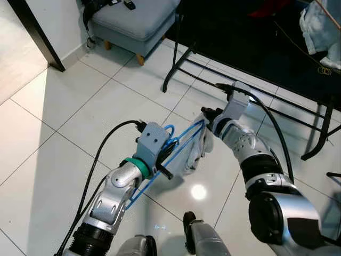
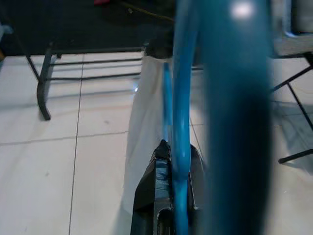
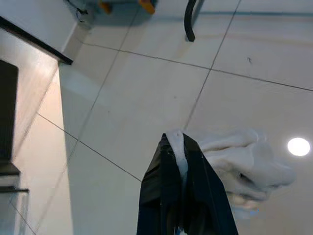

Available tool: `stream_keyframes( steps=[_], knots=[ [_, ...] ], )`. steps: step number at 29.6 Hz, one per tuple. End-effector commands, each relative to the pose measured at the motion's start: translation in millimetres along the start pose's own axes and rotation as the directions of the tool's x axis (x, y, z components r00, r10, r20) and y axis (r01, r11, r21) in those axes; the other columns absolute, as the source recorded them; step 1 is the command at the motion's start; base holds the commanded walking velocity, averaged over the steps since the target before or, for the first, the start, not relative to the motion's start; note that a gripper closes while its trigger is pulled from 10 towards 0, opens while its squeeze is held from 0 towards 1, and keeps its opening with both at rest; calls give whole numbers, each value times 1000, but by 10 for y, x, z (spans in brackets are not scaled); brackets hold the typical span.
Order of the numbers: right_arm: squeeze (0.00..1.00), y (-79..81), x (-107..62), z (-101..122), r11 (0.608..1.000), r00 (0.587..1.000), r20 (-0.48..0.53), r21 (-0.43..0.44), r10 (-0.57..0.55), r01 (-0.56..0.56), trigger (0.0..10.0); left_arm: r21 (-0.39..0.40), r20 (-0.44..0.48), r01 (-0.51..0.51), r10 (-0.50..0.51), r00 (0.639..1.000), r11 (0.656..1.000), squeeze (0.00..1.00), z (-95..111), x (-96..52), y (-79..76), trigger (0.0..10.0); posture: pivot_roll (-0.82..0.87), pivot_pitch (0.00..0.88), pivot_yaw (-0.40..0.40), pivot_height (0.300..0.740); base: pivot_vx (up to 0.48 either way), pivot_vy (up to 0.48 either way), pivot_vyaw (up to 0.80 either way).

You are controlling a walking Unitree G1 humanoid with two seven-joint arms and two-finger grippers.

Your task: Hang hanger

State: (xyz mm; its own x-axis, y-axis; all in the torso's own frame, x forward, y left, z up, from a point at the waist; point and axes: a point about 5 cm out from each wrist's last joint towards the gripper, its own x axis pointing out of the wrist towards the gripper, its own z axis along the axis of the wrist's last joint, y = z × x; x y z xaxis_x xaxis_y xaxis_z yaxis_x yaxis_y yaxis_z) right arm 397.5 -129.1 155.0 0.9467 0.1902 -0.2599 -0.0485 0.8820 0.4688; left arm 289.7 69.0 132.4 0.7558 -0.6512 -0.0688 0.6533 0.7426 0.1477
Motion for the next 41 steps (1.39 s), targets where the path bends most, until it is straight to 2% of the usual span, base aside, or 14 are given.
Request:
stream_keyframes(
  steps=[1,9,13,17,20,23,29,31,32,33,35,41],
  knots=[
    [0,45,14,-13,1000,1000,-1,22,6,-6,10000,16,37,41,-42,998,999,0,57,14,-84,10000,-86,194,23,737,0,0,0],
    [0,103,31,215,999,997,69,31,17,-19,10000,52,28,50,-51,998,997,0,22,-12,-118,10000,-87,193,16,737,0,0,0],
    [0,117,32,250,999,997,79,36,22,-25,10000,51,26,52,-53,998,997,0,15,-16,-123,10000,-87,193,16,737,0,0,0],
    [0,290,41,306,995,992,90,48,86,-90,10000,64,13,48,-49,999,997,0,-6,22,-134,10000,-90,197,13,737,0,0,0],
    [0,396,37,270,989,988,80,53,131,-136,10000,82,-1,34,-34,999,996,0,-34,61,-115,10000,-91,202,12,737,0,0,0],
    [0,522,10,132,980,981,33,53,189,-191,10000,101,-13,-12,14,1000,995,0,-51,128,-60,10000,-95,204,11,737,0,0,0],
    [0,532,-26,24,981,981,7,22,194,-194,10000,106,-7,-64,65,998,992,0,-26,167,23,10000,-95,204,10,737,0,0,0],
    [0,333,-45,-56,991,992,0,-44,127,-127,10000,86,2,-70,70,998,994,0,25,124,124,10000,-109,214,18,737,0,0,0],
    [0,201,-47,-57,994,996,4,-65,85,-84,10000,75,5,-33,33,999,997,0,52,56,150,10000,-109,214,18,737,0,0,0],
    [0,201,-47,-57,994,996,4,-65,85,-84,10000,75,5,-33,33,999,997,0,52,56,150,10000,-109,214,18,737,0,0,0],
    [0,18,-46,-12,996,999,23,-89,28,-25,10000,69,-4,75,-75,997,995,0,95,-125,160,10000,-98,217,23,737,0,0,0],
    [0,-122,-48,37,996,999,38,-88,-25,28,10000,126,-75,202,-194,978,971,0,94,-399,218,10000,-79,218,23,737,0,0,0]
  ],
)
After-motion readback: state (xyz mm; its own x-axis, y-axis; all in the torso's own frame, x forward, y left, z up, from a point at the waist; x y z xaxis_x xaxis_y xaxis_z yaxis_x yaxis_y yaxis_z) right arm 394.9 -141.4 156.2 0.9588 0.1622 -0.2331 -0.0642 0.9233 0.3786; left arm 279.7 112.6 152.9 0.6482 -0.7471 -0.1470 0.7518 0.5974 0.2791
